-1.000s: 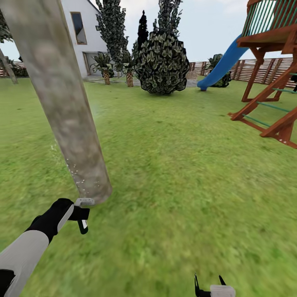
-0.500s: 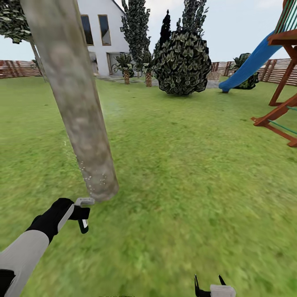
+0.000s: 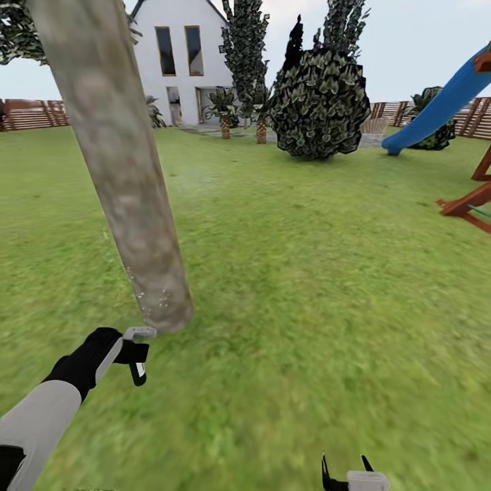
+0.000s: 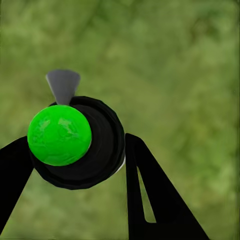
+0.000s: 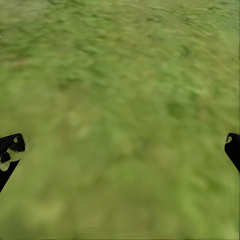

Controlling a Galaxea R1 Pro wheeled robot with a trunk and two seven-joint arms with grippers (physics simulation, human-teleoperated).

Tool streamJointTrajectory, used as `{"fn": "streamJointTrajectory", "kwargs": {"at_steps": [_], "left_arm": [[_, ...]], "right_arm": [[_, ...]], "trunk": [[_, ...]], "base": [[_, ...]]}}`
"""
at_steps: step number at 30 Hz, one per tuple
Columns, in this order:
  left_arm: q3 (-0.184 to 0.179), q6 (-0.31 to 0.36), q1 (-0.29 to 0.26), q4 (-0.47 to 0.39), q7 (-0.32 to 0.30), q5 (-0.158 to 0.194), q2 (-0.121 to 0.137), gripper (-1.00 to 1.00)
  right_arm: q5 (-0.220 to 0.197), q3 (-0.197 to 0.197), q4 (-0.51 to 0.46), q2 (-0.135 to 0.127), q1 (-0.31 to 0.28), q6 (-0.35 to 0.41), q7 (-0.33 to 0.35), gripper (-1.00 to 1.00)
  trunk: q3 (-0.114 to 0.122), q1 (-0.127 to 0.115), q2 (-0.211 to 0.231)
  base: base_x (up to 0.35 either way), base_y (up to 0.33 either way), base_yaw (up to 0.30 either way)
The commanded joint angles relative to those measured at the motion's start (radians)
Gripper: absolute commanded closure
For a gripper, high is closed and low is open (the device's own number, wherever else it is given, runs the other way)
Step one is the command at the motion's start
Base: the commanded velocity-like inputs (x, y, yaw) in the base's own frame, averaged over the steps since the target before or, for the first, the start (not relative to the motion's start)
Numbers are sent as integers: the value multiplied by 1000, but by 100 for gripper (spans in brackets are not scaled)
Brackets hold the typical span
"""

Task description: In the garden, pick up the pesticide atomizer on the floor and spray pesticide onto both trees until each tree trunk is fully covered.

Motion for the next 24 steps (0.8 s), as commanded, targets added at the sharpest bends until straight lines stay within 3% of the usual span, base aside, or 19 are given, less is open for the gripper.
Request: {"fn": "streamJointTrajectory", "kwargs": {"at_steps": [1,7,10,14,16,19,24], "left_arm": [[0,0,0,0,0,0,0,100],[1,-7,0,-2,0,2,-7,100],[4,-88,0,-3,-5,4,-10,100],[-3,-82,-15,-1,-15,5,-12,100],[-3,-52,-24,-1,-16,6,-17,100],[-5,75,-98,-1,-18,5,-55,100],[-10,143,-146,-30,-16,-5,-110,100]], "right_arm": [[0,0,0,0,0,0,0,-100],[0,-1,0,-1,0,0,0,-100],[0,-1,0,0,0,-1,0,-100],[0,-1,0,-1,0,-1,0,-100],[0,-1,0,-1,0,-1,0,-100],[0,-1,0,-1,0,-1,0,-100],[0,-1,0,-6,0,-1,0,-100]], "trunk": [[0,0,0],[0,0,0],[0,0,0],[0,0,0],[0,0,0],[0,0,0],[0,0,0]], "base": [[101,-268,271],[-59,-259,277],[-133,-120,278],[-11,-10,278],[-1,-1,272],[0,0,77],[-12,-53,6]]}}
